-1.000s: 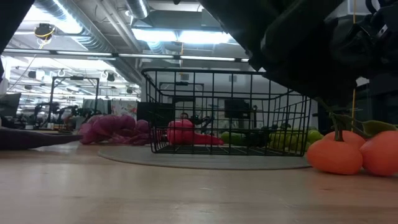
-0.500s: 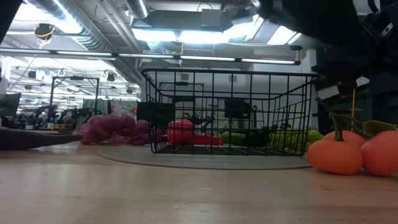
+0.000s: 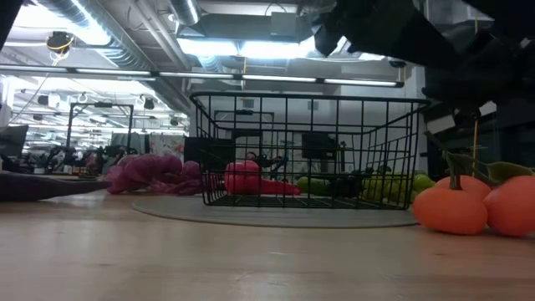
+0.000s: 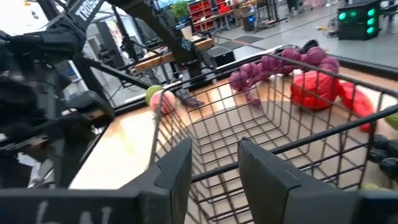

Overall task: Build produce basket
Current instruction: Put the tangerine into the wire basket

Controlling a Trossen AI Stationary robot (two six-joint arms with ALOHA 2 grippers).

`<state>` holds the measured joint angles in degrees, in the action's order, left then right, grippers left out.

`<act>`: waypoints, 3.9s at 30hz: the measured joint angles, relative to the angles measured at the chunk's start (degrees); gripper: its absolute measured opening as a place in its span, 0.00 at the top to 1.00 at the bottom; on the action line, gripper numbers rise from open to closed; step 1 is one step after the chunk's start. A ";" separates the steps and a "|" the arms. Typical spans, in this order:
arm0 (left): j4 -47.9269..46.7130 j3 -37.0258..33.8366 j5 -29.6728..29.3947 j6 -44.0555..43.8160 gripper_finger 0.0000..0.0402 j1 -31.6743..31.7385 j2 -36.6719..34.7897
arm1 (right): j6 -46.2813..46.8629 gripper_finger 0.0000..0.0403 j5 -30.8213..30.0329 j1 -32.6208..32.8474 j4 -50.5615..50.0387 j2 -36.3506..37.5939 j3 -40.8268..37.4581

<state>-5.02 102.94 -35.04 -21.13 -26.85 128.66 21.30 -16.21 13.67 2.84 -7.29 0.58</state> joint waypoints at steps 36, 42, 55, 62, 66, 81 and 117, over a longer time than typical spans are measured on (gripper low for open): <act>-14.55 0.02 4.31 -53.75 0.41 5.14 0.83 | 0.52 0.68 4.44 0.00 -0.58 0.00 0.00; -14.07 0.02 5.54 -51.99 0.41 6.31 1.32 | 0.43 0.68 4.43 0.00 -0.57 0.00 0.00; -11.90 0.04 5.65 -49.20 0.47 6.05 2.42 | -0.81 0.68 5.20 0.00 -0.65 -0.06 0.00; -11.46 0.04 5.20 -48.73 0.62 6.05 2.43 | -1.00 0.68 5.36 0.00 -0.67 -0.07 0.00; -11.47 0.04 5.19 -48.09 0.71 6.05 2.43 | -1.01 0.68 5.36 0.00 -0.67 -0.09 0.00; -8.43 0.02 4.70 -43.07 0.98 5.67 2.43 | -1.03 0.68 5.36 0.02 -0.65 -0.11 0.00; 23.06 0.00 -54.23 26.23 0.99 0.06 -4.33 | -0.90 0.68 6.91 0.01 -0.88 -0.11 0.00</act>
<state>18.04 102.94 -89.27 5.10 -26.79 124.33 20.40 -9.30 13.68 1.97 -7.40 0.58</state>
